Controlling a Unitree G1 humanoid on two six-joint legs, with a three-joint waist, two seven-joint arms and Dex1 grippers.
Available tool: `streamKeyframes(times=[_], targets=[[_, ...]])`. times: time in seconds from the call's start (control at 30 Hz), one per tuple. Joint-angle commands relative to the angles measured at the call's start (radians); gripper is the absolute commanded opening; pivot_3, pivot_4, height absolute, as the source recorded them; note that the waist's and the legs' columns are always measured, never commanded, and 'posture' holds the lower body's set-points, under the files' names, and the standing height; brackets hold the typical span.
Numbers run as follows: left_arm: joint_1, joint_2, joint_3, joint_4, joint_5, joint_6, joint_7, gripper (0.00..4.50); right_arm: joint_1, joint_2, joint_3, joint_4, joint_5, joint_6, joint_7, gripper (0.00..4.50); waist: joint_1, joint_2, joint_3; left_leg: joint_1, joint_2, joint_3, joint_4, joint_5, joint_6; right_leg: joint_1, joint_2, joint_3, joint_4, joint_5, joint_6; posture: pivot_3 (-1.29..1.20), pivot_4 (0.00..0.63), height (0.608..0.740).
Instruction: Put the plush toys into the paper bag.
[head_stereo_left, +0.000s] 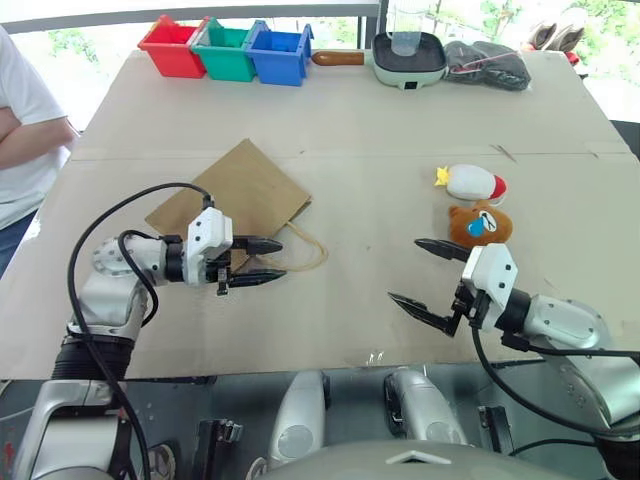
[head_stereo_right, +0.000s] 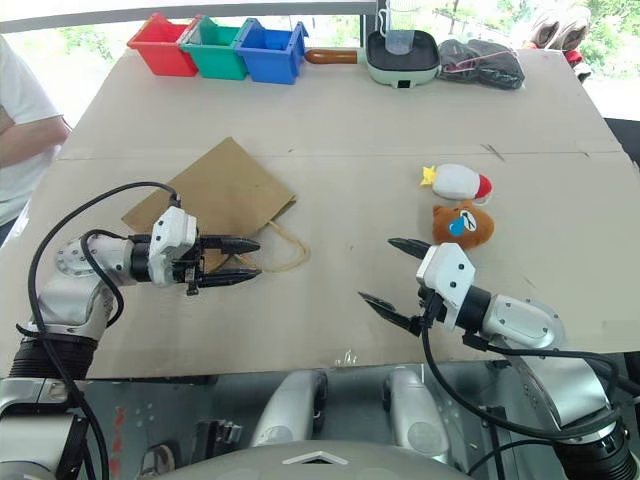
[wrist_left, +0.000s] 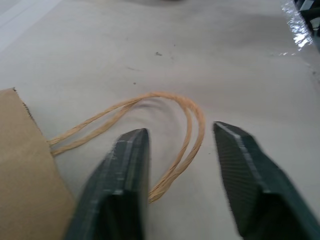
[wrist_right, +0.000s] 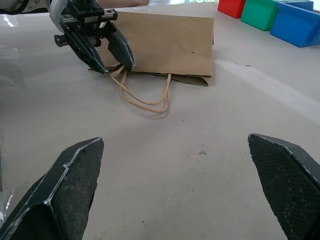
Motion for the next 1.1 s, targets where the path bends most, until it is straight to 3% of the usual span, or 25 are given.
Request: streamKeyframes(times=[0.03, 0.07, 0.23, 0.33, 0.57, 0.6, 0.67, 0.8, 0.93, 1.1], targets=[[0.007, 0.02, 0.016, -0.037, 0.019, -0.063, -0.01, 4.09, 0.003, -0.005, -0.023, -0.052, 0.021, -0.004, 0.0, 4.5, 0.0, 0.0, 0.0, 0.0, 0.0, 0.0, 0.0, 0.0, 0.0, 0.0, 0.0, 0.0, 0.0, 0.0, 0.0, 0.0, 0.15, 0.74], [0.008, 0.016, 0.011, -0.033, 0.033, -0.09, -0.008, 4.46, 0.004, -0.006, -0.025, -0.052, 0.022, -0.004, 0.0, 4.5, 0.0, 0.0, 0.0, 0.0, 0.0, 0.0, 0.0, 0.0, 0.0, 0.0, 0.0, 0.0, 0.0, 0.0, 0.0, 0.0, 0.15, 0.74], [-0.015, -0.029, -0.031, 0.018, 0.142, -0.197, 0.074, 4.46, 0.0, -0.008, -0.026, -0.049, 0.02, -0.003, -0.001, 4.5, 0.002, 0.0, 0.0, 0.0, 0.0, 0.0, 0.0, 0.0, 0.0, 0.0, 0.0, 0.0, 0.0, 0.0, 0.0, 0.0, 0.15, 0.74], [-0.031, -0.055, -0.041, 0.03, 0.151, -0.197, 0.099, 3.79, 0.0, -0.008, -0.026, -0.046, 0.015, -0.007, -0.002, 4.5, 0.002, 0.0, 0.0, 0.0, 0.0, 0.0, 0.0, 0.0, 0.0, 0.0, 0.0, 0.0, 0.0, 0.0, 0.0, 0.0, 0.15, 0.74], [-0.006, -0.089, -0.015, -0.014, 0.056, -0.11, 0.095, 0.67, 0.008, 0.012, -0.004, -0.011, 0.017, -0.011, 0.0, 4.5, 0.0, 0.0, 0.0, 0.0, 0.0, 0.0, 0.0, 0.0, 0.0, 0.0, 0.0, 0.0, 0.0, 0.0, 0.0, 0.0, 0.15, 0.74], [-0.001, -0.092, 0.006, -0.038, 0.004, -0.055, 0.092, 0.21, -0.003, 0.022, 0.007, -0.003, 0.021, 0.0, -0.004, 4.25, 0.0, 0.0, 0.0, 0.0, 0.0, 0.0, 0.0, 0.0, 0.0, 0.0, 0.0, 0.0, 0.0, 0.0, 0.0, 0.0, 0.15, 0.74], [0.009, -0.086, 0.053, -0.101, -0.126, 0.102, 0.099, 0.0, -0.03, 0.037, 0.027, 0.023, 0.028, 0.018, 0.004, 3.79, -0.003, 0.0, 0.0, 0.0, 0.0, -0.001, 0.0, 0.0, 0.0, 0.0, 0.0, 0.0, 0.0, 0.0, 0.0, 0.0, 0.15, 0.74], [0.053, -0.064, 0.128, -0.246, -0.33, 0.365, 0.154, 0.0, -0.209, 0.149, 0.134, 0.2, -0.032, 0.001, -0.002, 1.88, -0.017, 0.0, 0.0, 0.0, 0.001, -0.001, 0.0, 0.0, 0.0, 0.0, 0.0, -0.001, 0.001, 0.0, 0.0, 0.0, 0.15, 0.74], [0.05, -0.075, 0.194, -0.352, -0.446, 0.504, 0.264, 0.0, -0.417, 0.313, 0.224, 0.446, -0.097, -0.034, -0.007, 0.09, -0.025, 0.0, 0.0, 0.001, 0.001, -0.003, 0.0, 0.0, 0.0, 0.001, 0.001, -0.002, 0.002, 0.0, 0.0, 0.0, 0.15, 0.74], [0.059, -0.127, 0.25, -0.461, -0.536, 0.568, 0.405, 0.0, -0.62, 0.5, 0.29, 0.783, -0.121, -0.114, 0.083, 0.03, -0.021, 0.0, 0.0, 0.0, 0.0, -0.004, 0.0, 0.0, 0.0, 0.002, -0.001, -0.004, 0.0, 0.0, 0.0, 0.0, 0.15, 0.74]])
